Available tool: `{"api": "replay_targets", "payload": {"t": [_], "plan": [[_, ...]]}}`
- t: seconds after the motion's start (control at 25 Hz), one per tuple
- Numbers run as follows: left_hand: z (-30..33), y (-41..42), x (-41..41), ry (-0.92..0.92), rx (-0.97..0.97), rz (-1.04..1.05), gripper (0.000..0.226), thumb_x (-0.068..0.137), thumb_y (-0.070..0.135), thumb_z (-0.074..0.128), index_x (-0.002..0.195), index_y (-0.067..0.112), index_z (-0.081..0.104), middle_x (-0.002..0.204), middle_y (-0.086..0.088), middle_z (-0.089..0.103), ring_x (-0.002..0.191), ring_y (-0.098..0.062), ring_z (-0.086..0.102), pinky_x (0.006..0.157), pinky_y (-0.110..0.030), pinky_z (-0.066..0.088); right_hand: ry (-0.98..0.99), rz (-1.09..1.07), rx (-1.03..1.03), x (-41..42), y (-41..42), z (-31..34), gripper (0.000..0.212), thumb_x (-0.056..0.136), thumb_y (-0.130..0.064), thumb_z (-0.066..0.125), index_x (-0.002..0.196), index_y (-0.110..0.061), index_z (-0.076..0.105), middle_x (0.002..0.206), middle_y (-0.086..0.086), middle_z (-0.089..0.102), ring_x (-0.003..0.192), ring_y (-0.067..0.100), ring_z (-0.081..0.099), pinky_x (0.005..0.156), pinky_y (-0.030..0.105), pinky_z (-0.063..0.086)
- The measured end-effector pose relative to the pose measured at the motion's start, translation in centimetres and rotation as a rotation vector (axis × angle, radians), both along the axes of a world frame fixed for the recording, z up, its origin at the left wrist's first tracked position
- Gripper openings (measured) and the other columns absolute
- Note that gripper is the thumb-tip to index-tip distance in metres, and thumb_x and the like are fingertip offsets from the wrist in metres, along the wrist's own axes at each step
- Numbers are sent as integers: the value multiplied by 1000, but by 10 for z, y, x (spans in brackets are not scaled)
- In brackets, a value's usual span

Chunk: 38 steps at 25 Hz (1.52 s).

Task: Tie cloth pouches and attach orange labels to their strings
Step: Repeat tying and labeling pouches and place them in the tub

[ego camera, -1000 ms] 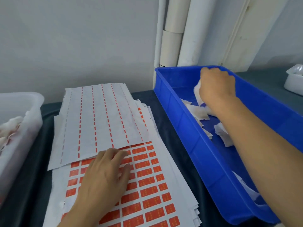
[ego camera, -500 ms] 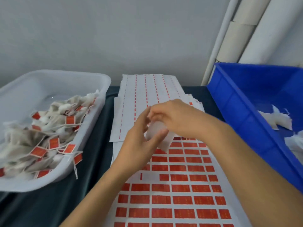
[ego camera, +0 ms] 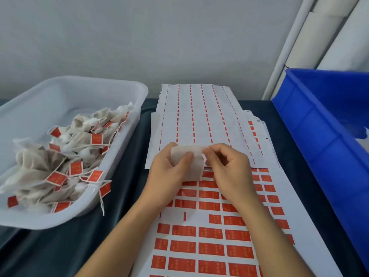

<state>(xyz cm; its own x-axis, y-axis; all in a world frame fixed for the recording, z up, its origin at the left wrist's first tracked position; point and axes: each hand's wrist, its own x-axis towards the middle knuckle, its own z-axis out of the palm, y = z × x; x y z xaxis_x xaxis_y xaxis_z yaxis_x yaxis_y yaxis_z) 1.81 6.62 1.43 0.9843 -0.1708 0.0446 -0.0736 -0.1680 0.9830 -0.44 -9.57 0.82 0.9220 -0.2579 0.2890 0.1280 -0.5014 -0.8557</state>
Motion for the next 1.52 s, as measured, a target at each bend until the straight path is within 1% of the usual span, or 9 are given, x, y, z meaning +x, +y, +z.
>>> {"api": "replay_targets", "payload": {"t": [0.12, 0.24, 0.36, 0.56, 0.72, 0.88, 1.08, 1.32, 1.52], "plan": [[0, -1, -2, 15, 46, -83, 15, 105, 41, 58, 102, 27, 63, 92, 9, 74, 81, -15, 77, 63, -22, 60, -72, -70, 29, 1, -2, -3, 18, 92, -56, 53, 92, -44, 66, 90, -30, 68, 94, -8, 63, 72, 0, 46], [1, -3, -6, 28, 35, -165, 16, 107, 43, 55, 104, 29, 63, 93, 8, 76, 83, -15, 78, 64, -21, 60, -160, -120, -21, 1, -5, -6, 6, 97, -40, 63, 92, -39, 66, 84, -30, 65, 96, -9, 61, 75, -2, 43], [0, -6, -6, -36, 106, -238, 21, 107, 45, 54, 96, 32, 67, 83, 5, 73, 76, -10, 73, 69, -22, 60, -226, -178, -68, 1, -5, -8, 11, 97, -26, 67, 88, -31, 62, 84, -28, 61, 92, -5, 62, 74, 1, 45], [0, -5, -6, -9, 237, -335, 35, 102, 60, 50, 88, 33, 68, 78, 16, 71, 76, -5, 73, 68, -18, 56, -315, -331, -49, -4, -9, -3, 14, 99, -32, 59, 89, -22, 57, 85, -15, 61, 84, 3, 63, 69, 8, 50], [1, -7, -7, 11, 268, -399, 41, 99, 65, 39, 74, 37, 57, 72, 14, 63, 70, -2, 66, 69, -19, 54, -401, -431, -124, -6, -15, -2, 16, 101, -25, 60, 91, -15, 55, 89, -9, 60, 75, 5, 62, 65, 6, 47], [0, -6, -11, 60, 222, -424, 42, 104, 61, 36, 84, 31, 57, 87, 9, 71, 83, -10, 72, 78, -26, 59, -394, -426, -17, -6, -17, 0, 14, 102, -27, 61, 90, -23, 55, 85, -18, 61, 76, 8, 66, 63, 11, 52], [5, 1, -8, 156, 52, -412, 46, 99, 56, 43, 107, 17, 65, 105, -8, 74, 97, -28, 76, 91, -47, 63, -316, -386, 154, -3, -18, 1, 14, 101, -42, 58, 88, -38, 58, 89, -26, 67, 87, 3, 69, 68, 11, 54], [10, 4, -7, 184, -52, -394, 48, 107, 54, 46, 89, 13, 65, 99, -13, 73, 98, -38, 72, 97, -54, 60, -215, -397, 247, -2, -19, 1, 15, 97, -52, 59, 90, -41, 65, 89, -26, 70, 75, 3, 70, 58, 6, 50], [11, 5, -6, 228, 147, -454, 50, 97, 63, 42, 84, 23, 70, 98, -3, 78, 89, -26, 78, 84, -36, 64, -221, -434, 255, -3, -18, 3, 12, 97, -50, 60, 91, -42, 66, 91, -25, 71, 76, 9, 71, 62, 18, 56]]}}
